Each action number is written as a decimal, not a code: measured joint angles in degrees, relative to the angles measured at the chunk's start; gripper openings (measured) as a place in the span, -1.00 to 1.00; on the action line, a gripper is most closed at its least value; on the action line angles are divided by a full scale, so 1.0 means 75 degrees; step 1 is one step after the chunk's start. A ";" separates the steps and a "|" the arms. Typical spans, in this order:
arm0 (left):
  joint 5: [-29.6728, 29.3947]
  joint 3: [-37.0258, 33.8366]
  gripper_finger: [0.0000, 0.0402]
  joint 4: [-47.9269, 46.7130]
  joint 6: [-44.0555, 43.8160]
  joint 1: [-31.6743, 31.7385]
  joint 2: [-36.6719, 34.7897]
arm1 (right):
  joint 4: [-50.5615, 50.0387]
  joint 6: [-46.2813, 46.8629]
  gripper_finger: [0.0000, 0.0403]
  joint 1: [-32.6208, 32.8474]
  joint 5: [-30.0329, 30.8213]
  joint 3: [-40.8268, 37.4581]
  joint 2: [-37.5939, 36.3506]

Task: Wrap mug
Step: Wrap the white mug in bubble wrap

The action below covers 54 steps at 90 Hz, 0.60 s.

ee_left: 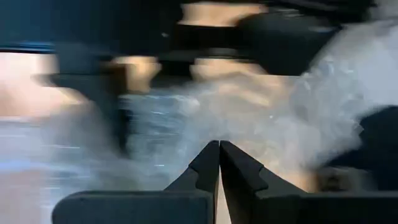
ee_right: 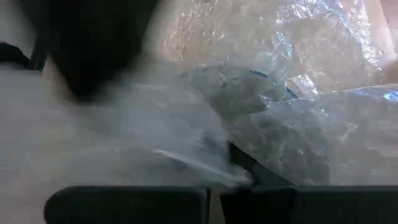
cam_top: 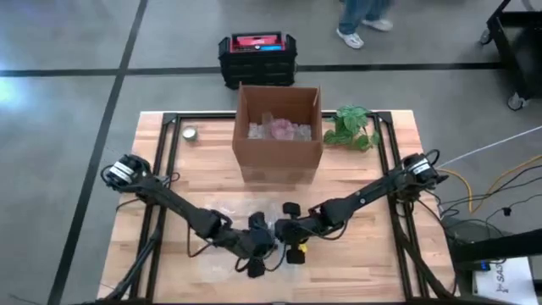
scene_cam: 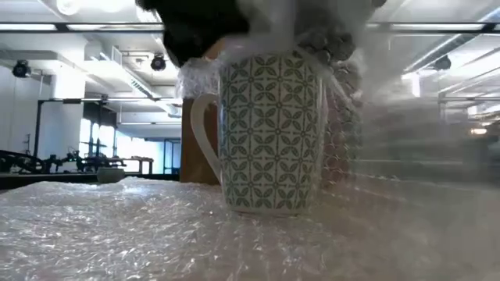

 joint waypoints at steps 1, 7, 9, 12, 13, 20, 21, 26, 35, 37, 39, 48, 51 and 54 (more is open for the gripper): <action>-0.0021 0.0000 -1.00 -0.0025 0.0001 0.0031 -0.0001 | -0.0003 0.0001 -1.00 -0.0001 0.0006 -0.0002 -0.0003; -0.0021 0.0000 -1.00 -0.0059 -0.0005 0.0179 -0.0026 | -0.0046 0.0001 -1.00 -0.0004 0.0005 -0.0006 -0.0037; 0.0002 0.0000 -1.00 -0.0059 -0.0017 0.0210 -0.0030 | -0.0060 0.0001 -1.00 -0.0006 -0.0008 -0.0008 -0.0043; 0.0070 0.0000 -1.00 -0.0060 -0.0028 0.0250 -0.0033 | -0.0065 -0.0001 -1.00 -0.0007 -0.0031 -0.0009 -0.0050; 0.0095 0.0000 -1.00 -0.0063 -0.0032 0.0258 -0.0034 | -0.0063 -0.0001 -1.00 -0.0007 -0.0044 -0.0009 -0.0052; 0.0225 0.0000 -1.00 -0.0002 -0.0107 0.0315 0.0090 | -0.0148 -0.0008 -1.00 -0.0004 -0.0084 -0.0018 -0.0126; 0.0239 0.0000 -1.00 0.0017 -0.0131 0.0323 0.0126 | -0.0171 -0.0010 -1.00 -0.0004 -0.0093 -0.0020 -0.0139; 0.0351 0.0006 -1.00 0.0130 -0.0215 0.0346 0.0339 | -0.0342 -0.0016 -1.00 -0.0004 -0.0132 -0.0041 -0.0245; 0.0766 0.0030 -1.00 0.0379 -0.0257 0.0366 0.0708 | -0.0673 0.0031 -1.00 0.0018 -0.0154 -0.0047 -0.0570; 0.0804 0.0023 -1.00 0.0398 -0.0258 0.0366 0.0759 | -0.0734 0.0051 -1.00 0.0019 -0.0159 -0.0047 -0.0685; 0.0780 0.0018 -1.00 0.0455 -0.0237 0.0366 0.0804 | -0.0773 0.0079 -1.00 0.0016 -0.0157 -0.0044 -0.0805; 0.0862 0.0018 -1.00 0.0545 -0.0188 0.0390 0.0795 | -0.1063 0.0190 -1.00 -0.0001 -0.0120 0.0008 -0.1289; 0.0864 0.0015 -1.00 0.0500 -0.0170 0.0388 0.0773 | -0.1142 0.0194 -1.00 -0.0001 -0.0103 0.0007 -0.1385; 0.0863 0.0012 -1.00 0.0482 -0.0146 0.0384 0.0744 | -0.1170 0.0194 -1.00 0.0002 -0.0112 0.0000 -0.1459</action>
